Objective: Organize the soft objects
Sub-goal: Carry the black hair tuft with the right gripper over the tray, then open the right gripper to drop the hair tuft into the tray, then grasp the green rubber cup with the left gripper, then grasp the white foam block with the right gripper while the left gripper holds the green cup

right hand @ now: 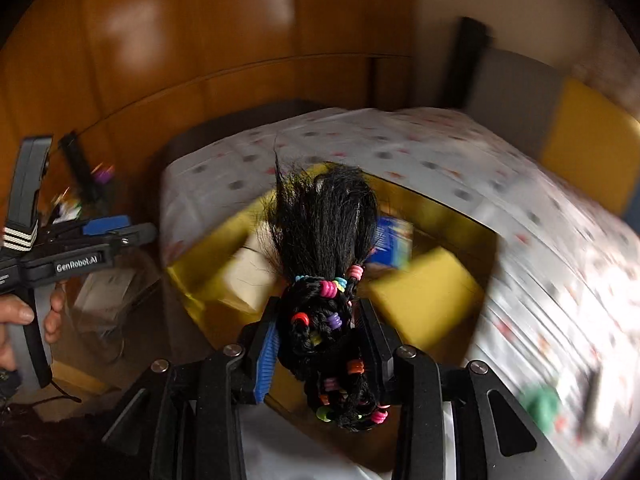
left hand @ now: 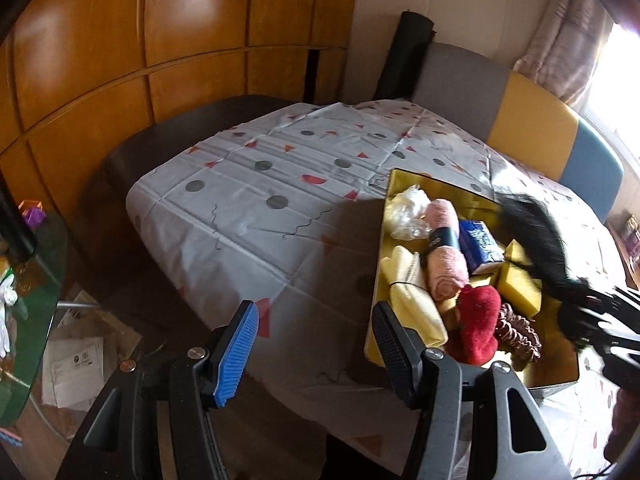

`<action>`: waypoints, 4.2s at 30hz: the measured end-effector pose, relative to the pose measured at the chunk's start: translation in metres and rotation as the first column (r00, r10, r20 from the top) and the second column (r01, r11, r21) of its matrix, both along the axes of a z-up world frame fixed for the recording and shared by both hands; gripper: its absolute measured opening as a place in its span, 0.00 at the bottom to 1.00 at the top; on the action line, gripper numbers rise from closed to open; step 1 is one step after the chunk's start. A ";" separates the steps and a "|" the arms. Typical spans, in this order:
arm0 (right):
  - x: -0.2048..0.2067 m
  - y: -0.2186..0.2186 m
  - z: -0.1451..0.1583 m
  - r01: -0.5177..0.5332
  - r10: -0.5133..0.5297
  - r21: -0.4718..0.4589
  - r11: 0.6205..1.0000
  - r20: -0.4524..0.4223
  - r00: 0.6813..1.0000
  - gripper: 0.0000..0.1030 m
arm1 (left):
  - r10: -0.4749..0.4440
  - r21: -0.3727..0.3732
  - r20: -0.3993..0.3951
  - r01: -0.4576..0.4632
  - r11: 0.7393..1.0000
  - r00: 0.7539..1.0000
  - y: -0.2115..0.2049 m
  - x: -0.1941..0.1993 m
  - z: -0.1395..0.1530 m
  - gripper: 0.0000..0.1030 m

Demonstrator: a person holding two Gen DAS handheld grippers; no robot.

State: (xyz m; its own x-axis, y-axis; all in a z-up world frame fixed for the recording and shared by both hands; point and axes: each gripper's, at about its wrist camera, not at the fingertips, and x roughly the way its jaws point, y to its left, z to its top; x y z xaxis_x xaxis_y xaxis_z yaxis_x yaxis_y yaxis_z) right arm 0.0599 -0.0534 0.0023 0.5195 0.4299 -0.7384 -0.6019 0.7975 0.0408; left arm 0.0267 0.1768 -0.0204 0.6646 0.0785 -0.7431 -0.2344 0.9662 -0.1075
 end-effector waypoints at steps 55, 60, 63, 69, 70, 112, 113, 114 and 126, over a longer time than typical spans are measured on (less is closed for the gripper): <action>-0.028 -0.281 -0.009 0.665 -0.666 0.042 0.745 0.001 0.746 0.82 | -0.491 0.165 -0.021 0.487 0.857 0.871 -0.193 0.012 0.030 0.58; -0.039 -0.338 -0.027 0.793 -0.793 0.098 0.602 -0.041 0.607 0.82 | -0.560 0.184 -0.045 0.557 0.809 0.828 -0.232 0.014 0.028 0.58; -0.042 -0.367 -0.039 0.860 -0.854 0.101 0.500 -0.109 0.509 0.82 | -0.601 0.186 -0.059 0.600 0.778 0.797 -0.257 0.016 0.026 0.58; -0.051 -0.390 -0.038 0.910 -0.897 0.134 0.392 -0.162 0.411 0.85 | -0.678 0.149 -0.088 0.683 0.715 0.730 -0.312 0.030 0.018 0.62; -0.051 -0.391 -0.038 0.912 -0.899 0.134 0.387 -0.164 0.405 0.85 | -0.688 0.141 -0.091 0.693 0.707 0.720 -0.320 0.032 0.016 0.64; -0.018 -0.376 -0.073 0.872 -0.823 0.054 0.487 -0.307 0.479 0.87 | -0.802 0.010 -0.179 0.816 0.578 0.570 -0.395 0.026 -0.081 0.45; -0.011 -0.375 -0.071 0.862 -0.817 0.050 0.504 -0.297 0.494 0.87 | -0.803 0.007 -0.174 0.817 0.577 0.569 -0.395 0.026 -0.081 0.45; -0.001 -0.374 -0.069 0.852 -0.809 0.044 0.522 -0.289 0.511 0.87 | -0.804 0.008 -0.173 0.818 0.576 0.568 -0.394 0.026 -0.081 0.45; 0.126 -0.385 -0.101 0.802 -0.810 -0.170 0.573 -0.265 0.522 0.86 | -0.805 -0.010 -0.148 0.813 0.582 0.575 -0.390 0.027 -0.082 0.45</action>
State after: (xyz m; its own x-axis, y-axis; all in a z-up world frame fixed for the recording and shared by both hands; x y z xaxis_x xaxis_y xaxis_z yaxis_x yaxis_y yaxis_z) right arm 0.1856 -0.4388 -0.0983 0.4024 -0.0835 -0.9116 0.3370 0.9394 0.0628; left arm 0.0538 -0.2137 -0.1021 0.3762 -0.4039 -0.8339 0.6405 0.7637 -0.0810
